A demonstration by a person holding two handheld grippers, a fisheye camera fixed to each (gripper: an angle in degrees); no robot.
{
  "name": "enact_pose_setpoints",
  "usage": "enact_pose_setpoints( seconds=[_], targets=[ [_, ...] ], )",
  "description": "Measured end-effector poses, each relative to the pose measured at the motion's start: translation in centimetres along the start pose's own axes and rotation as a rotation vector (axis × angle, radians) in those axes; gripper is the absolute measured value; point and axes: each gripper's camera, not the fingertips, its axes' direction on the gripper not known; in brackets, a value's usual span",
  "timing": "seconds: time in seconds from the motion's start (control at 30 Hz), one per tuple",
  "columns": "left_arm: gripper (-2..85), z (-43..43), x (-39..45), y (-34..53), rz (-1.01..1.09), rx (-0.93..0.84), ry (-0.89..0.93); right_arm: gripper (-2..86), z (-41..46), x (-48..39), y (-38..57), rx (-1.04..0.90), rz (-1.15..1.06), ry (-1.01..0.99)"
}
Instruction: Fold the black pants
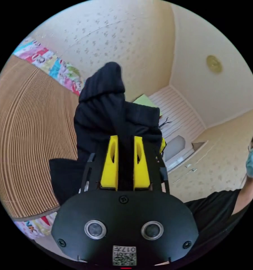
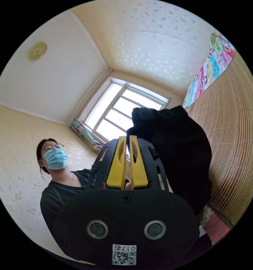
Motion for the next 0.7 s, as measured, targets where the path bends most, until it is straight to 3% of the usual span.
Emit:
enact_pose_setpoints(
  seconds=[0.23, 0.4, 0.53, 0.7],
  targets=[
    [3.3, -13.8, 12.4, 1.5, 0.287, 0.092, -0.165, 2.0, -3.2, -15.4, 4.1, 0.175, -0.250, 0.046],
    [2.6, -21.9, 20.9, -1.3, 0.490, -0.112, -0.076, 1.8, -2.5, -24.3, 4.1, 0.149, -0.430, -0.014],
    [1.6, -26.9, 28.4, -1.6, 0.625, 0.036, -0.222, 1.7, -1.0, -31.0, 3.3, 0.140, -0.553, -0.059],
    [0.4, -29.7, 39.5, 1.3, 0.802, 0.257, -0.518, 1.6, 2.6, -39.1, 5.2, 0.165, -0.716, 0.022]
  ],
)
